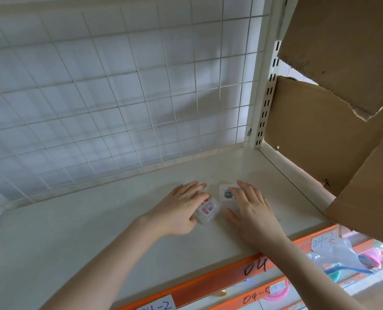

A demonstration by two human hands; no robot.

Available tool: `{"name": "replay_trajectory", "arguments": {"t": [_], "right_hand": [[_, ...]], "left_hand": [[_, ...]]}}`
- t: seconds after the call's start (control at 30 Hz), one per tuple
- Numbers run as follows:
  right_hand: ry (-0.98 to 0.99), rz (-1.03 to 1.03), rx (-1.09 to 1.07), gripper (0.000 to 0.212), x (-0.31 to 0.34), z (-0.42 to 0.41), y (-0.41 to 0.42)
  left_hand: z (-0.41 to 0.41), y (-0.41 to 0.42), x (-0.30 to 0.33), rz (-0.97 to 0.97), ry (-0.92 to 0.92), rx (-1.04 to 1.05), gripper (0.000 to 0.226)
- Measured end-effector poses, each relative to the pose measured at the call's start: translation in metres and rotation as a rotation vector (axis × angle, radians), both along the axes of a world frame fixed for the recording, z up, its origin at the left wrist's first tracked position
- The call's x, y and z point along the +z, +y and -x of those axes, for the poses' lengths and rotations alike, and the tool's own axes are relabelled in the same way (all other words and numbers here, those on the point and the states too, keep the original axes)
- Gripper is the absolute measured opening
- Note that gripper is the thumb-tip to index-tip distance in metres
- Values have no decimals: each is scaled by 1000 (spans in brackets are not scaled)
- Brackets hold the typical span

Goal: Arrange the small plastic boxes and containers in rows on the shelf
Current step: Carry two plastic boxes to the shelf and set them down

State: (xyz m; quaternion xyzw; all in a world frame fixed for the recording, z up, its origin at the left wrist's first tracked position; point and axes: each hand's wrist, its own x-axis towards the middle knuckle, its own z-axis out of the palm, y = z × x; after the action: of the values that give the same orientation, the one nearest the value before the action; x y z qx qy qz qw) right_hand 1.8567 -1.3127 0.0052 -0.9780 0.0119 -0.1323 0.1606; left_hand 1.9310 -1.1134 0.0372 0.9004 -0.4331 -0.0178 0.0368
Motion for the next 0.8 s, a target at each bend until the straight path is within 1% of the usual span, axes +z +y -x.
{"name": "replay_trajectory", "arguments": {"t": [0.07, 0.13, 0.17, 0.27, 0.4, 0.47, 0.63, 0.7, 0.8], "right_hand": [[47, 15, 6, 64, 1, 0, 0], [38, 8, 7, 69, 3, 1, 0], [31, 4, 6, 69, 4, 2, 0], [30, -29, 13, 46, 4, 1, 0], [-21, -98, 20, 38, 2, 0, -2], [-6, -127, 31, 38, 1, -2, -5], [181, -101, 57, 47, 11, -25, -26], [202, -127, 41, 47, 21, -44, -36], [210, -203, -13, 47, 32, -69, -52]], "left_hand": [[-2, -1, 0, -64, 65, 28, 59], [-2, 0, -1, -55, 36, 32, 57], [-2, 1, -2, -30, 17, 33, 57], [-1, 4, -7, 31, -34, 78, 56], [3, 6, -11, 76, -108, 248, 58], [6, 4, -13, 113, -108, 319, 57], [-3, -14, -16, 204, -75, 431, 50], [-13, -27, -15, 204, -35, 475, 49], [-28, -45, -16, 277, 17, 537, 48]]}}
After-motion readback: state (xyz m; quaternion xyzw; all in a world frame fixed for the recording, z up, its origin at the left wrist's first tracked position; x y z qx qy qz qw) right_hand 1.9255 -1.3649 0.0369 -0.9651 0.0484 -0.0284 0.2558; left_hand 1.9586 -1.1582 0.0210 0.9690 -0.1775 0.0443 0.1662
